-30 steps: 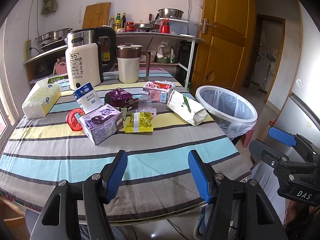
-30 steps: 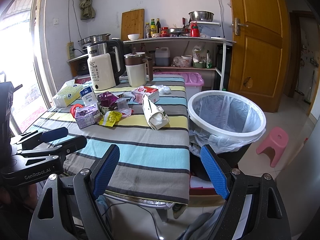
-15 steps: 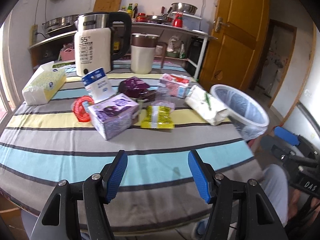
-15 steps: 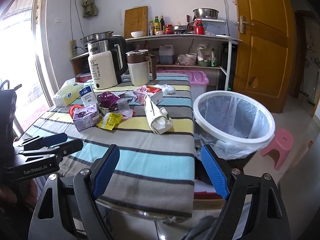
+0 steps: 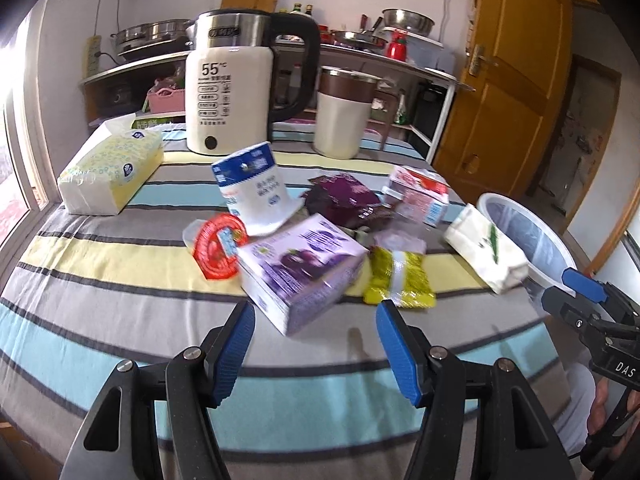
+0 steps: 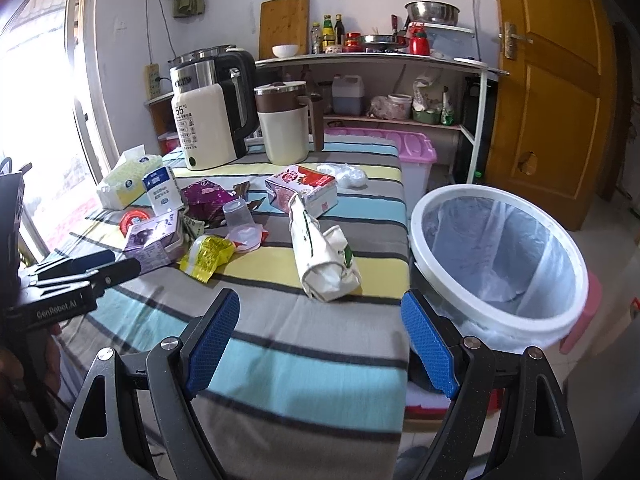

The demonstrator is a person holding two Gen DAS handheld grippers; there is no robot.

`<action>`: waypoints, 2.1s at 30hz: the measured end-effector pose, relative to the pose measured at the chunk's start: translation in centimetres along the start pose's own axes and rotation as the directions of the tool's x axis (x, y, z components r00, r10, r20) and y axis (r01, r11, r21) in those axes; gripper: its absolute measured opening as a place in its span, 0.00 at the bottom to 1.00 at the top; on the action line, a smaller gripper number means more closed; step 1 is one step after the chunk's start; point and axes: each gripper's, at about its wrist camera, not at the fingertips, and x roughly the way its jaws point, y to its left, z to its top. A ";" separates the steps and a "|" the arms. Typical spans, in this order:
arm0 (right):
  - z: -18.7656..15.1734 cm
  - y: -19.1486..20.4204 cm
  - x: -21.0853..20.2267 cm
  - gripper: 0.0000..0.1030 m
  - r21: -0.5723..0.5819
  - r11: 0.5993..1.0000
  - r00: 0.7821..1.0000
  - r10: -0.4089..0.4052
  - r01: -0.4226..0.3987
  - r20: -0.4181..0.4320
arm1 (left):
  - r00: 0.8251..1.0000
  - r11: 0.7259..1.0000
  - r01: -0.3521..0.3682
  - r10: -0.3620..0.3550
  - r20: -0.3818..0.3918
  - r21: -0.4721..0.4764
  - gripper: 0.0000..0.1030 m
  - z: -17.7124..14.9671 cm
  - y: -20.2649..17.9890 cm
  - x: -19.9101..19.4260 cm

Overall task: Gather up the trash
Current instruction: 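Grasp the white paper bag with the right gripper while the left gripper grasps the purple grape milk carton, then carry both items over the bin and open both grippers to drop them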

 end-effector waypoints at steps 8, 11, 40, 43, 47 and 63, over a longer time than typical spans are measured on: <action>1.8 -0.2 3.5 0.81 -0.008 0.999 0.998 0.036 -0.037 -0.046 | 0.999 0.999 0.018 -0.019 0.027 0.048 0.63 1.8 0.9 1.2; 2.3 -0.6 4.7 0.81 0.002 0.999 0.997 0.045 -0.045 -0.066 | 0.999 0.997 0.032 -0.035 0.035 0.068 0.66 2.4 1.1 1.6; 1.4 -1.9 5.6 0.41 0.108 0.988 0.979 0.128 -0.112 -0.156 | 0.979 0.944 0.205 -0.203 -0.033 0.258 0.67 1.8 -0.6 2.0; 1.3 -2.0 5.4 0.41 0.110 0.988 0.980 0.127 -0.110 -0.152 | 0.980 0.942 0.199 -0.191 -0.054 0.271 0.68 2.0 -0.6 2.8; 1.2 -2.0 5.1 0.41 0.116 0.987 0.981 0.129 -0.113 -0.147 | 0.977 0.934 0.213 -0.194 -0.093 0.286 0.66 1.4 -1.3 3.2; 0.7 -2.5 2.7 0.41 0.129 0.983 0.984 0.143 -0.129 -0.107 | 0.988 0.975 0.156 -0.155 -0.018 0.156 0.60 0.7 -1.7 0.9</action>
